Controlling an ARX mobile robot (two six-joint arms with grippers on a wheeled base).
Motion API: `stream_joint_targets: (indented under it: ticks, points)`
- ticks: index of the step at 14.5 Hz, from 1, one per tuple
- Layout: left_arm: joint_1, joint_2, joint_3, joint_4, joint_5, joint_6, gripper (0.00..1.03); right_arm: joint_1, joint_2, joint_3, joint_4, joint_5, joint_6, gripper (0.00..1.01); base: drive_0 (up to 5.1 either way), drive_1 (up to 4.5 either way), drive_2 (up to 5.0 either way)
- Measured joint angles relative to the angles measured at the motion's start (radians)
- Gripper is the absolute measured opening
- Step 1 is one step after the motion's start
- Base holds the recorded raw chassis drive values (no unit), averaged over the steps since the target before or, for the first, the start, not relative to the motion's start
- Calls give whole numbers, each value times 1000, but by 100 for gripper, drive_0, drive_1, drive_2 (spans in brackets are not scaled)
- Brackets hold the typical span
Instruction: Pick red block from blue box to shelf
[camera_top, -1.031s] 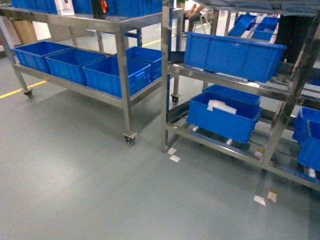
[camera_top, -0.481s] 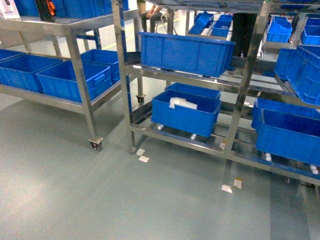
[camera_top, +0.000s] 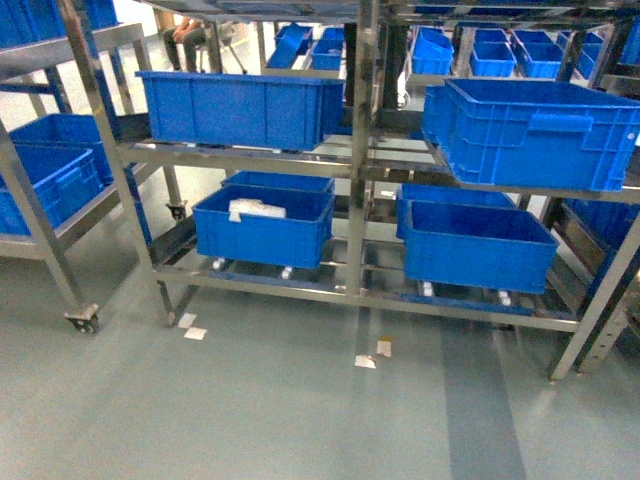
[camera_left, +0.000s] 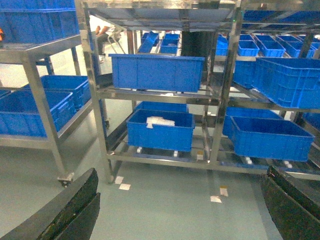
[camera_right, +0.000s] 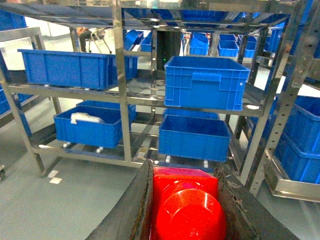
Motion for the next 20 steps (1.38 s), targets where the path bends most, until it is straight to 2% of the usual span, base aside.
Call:
stream_joint_targets:
  ticks: [11,20]
  points:
    - [0,0,0,0,0,0,98,0,0,0,0,0,0,27,-148,-148,-148]
    - [-1,0,0,0,0,0,98,0,0,0,0,0,0,27,-4,-4,-4]
